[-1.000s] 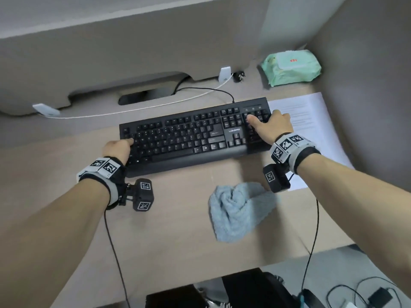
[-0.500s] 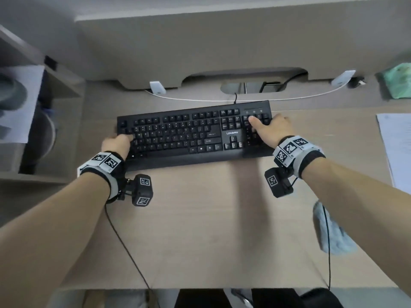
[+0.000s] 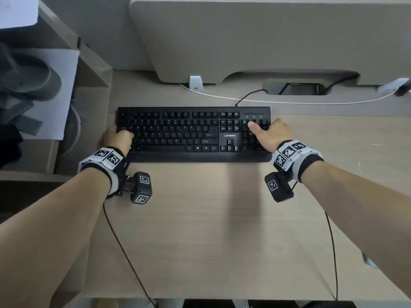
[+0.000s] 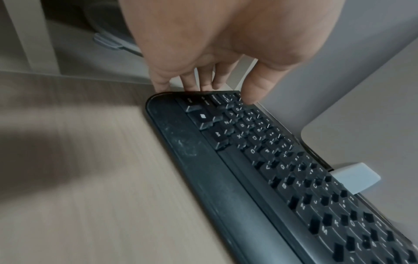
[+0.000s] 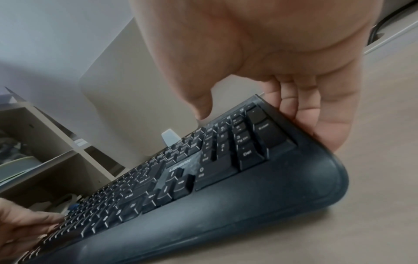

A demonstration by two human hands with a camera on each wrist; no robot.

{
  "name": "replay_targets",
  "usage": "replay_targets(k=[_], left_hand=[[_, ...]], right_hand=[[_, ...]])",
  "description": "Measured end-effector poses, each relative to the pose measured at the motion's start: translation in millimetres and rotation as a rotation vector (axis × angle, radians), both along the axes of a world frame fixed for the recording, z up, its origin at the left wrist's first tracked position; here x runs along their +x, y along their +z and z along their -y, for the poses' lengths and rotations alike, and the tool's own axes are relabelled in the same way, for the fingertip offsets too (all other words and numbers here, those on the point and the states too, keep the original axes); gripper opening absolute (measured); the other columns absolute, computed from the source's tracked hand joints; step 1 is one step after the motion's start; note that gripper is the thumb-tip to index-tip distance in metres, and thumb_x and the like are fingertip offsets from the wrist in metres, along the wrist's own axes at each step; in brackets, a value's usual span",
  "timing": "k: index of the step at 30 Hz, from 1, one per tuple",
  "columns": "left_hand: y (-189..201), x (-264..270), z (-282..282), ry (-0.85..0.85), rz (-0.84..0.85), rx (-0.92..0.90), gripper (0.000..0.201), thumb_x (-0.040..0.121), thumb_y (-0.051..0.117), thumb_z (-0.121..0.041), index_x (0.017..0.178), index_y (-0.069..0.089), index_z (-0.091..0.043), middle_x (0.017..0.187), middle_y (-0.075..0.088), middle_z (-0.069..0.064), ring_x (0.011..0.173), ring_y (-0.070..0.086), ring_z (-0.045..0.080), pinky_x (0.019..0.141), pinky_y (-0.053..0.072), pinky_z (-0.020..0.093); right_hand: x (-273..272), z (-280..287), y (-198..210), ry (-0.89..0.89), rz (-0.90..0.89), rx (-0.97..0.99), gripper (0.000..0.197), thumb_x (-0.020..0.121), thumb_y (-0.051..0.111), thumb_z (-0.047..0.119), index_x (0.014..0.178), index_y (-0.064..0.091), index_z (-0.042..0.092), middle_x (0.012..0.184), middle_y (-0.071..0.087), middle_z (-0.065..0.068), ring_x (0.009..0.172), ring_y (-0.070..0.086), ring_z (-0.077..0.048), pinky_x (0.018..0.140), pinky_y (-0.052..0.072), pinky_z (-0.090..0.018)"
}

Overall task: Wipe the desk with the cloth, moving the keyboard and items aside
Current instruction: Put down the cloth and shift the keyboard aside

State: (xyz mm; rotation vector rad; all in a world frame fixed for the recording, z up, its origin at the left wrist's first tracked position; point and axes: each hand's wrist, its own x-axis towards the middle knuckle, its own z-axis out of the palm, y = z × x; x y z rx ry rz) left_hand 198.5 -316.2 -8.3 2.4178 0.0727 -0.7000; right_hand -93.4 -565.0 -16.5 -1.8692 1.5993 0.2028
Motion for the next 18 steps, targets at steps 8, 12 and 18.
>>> replay_targets(k=[8,12,18], left_hand=[[-2.0,-8.5,-2.2,-0.076,0.002,-0.021,0.044,0.083,0.06,-0.013,0.126,0.054,-0.009,0.118,0.061,0.009,0.102,0.056,0.025,0.085,0.04,0.031],[1.1,-28.6,19.7,-0.174,0.062,0.007,0.074,0.073,0.064,-0.031,0.142,0.043,-0.014,0.145,0.048,0.008,0.13,0.048,0.028,0.109,0.038,0.041],[9.3,-121.0,87.9,-0.493,0.161,-0.058,0.064,0.085,0.063,-0.026,0.142,0.041,-0.008,0.145,0.046,0.012,0.134,0.042,0.029,0.113,0.033,0.038]], right_hand=[[-11.9,-3.3,-6.5,0.092,-0.069,-0.024,0.074,0.086,0.05,0.067,0.115,0.052,-0.001,0.114,0.06,-0.019,0.09,0.055,-0.031,0.072,0.038,-0.032],[-32.7,-6.1,1.4,0.096,-0.033,-0.036,0.069,0.088,0.052,0.062,0.123,0.048,0.002,0.12,0.058,-0.018,0.108,0.057,-0.035,0.081,0.044,-0.036],[-116.2,8.6,12.3,0.004,-0.023,-0.057,0.058,0.091,0.051,0.057,0.115,0.055,0.004,0.116,0.06,-0.018,0.109,0.056,-0.035,0.087,0.043,-0.036]])
